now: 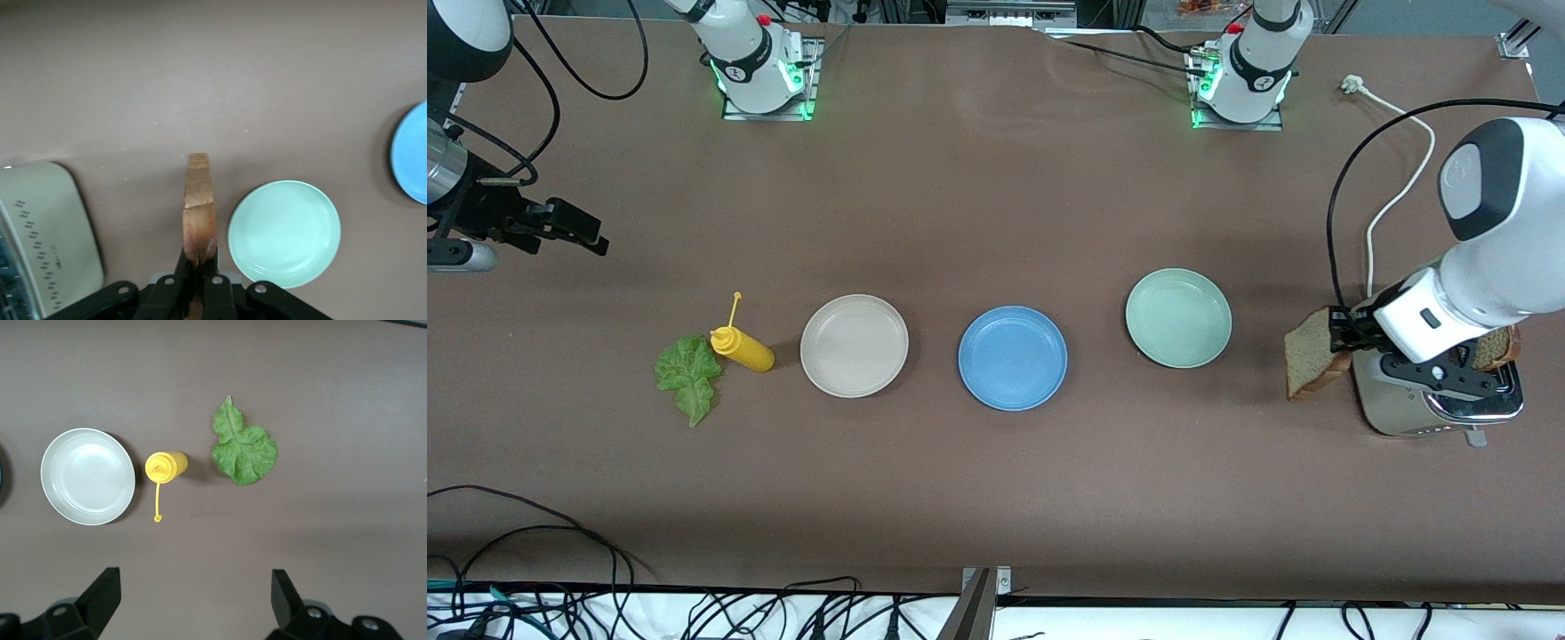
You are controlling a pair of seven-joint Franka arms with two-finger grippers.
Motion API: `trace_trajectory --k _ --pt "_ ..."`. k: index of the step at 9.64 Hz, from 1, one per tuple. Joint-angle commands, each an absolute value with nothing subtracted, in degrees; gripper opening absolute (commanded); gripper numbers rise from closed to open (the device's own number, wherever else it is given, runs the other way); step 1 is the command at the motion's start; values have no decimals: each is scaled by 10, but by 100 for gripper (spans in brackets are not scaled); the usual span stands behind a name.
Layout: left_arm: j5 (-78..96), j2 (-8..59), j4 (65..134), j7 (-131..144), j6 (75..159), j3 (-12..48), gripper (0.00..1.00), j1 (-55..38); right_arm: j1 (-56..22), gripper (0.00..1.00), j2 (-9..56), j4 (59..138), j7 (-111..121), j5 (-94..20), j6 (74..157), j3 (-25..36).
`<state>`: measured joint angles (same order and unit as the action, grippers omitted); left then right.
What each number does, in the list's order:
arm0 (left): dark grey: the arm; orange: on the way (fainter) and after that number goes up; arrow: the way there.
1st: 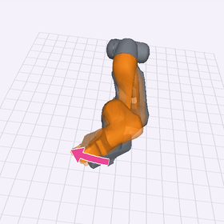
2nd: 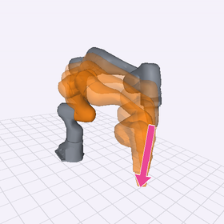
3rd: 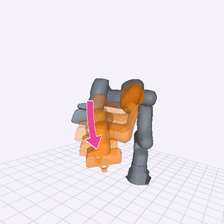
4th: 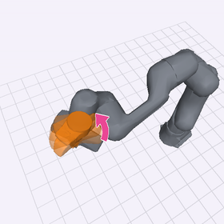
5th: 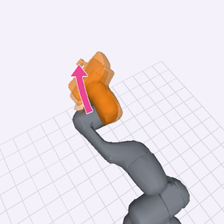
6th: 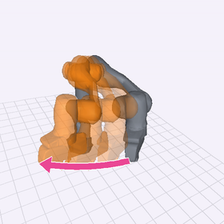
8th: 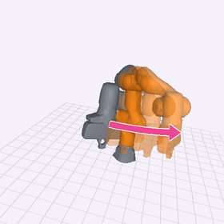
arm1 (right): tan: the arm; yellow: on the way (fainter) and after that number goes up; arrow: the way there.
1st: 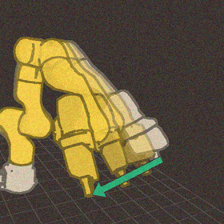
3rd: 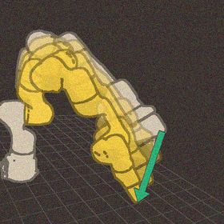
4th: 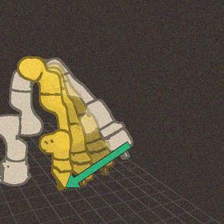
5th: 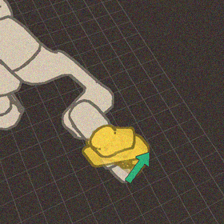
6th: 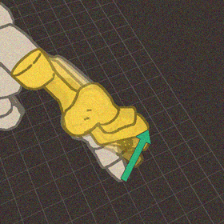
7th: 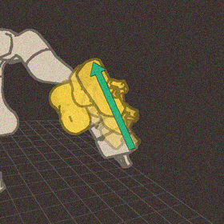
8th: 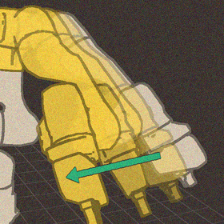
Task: Make sandwich in blue plate with both arms
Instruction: 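Lift the bread slice out of the toaster with the left gripper, then carry the bread slice over the blue plate with the left gripper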
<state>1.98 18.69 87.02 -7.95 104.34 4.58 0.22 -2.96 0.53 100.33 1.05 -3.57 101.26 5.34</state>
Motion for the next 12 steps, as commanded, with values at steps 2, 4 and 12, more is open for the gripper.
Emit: trace_trajectory --k 2,4,12 --pt "50 178 860 -6 1004 113 0 1 -27 100 10 991 17 -38 999 53" --pt "51 178 860 16 1002 151 0 1 -27 100 10 991 17 -38 999 53" --pt "76 234 860 134 1019 231 0 -31 -27 100 11 992 17 -37 999 53"
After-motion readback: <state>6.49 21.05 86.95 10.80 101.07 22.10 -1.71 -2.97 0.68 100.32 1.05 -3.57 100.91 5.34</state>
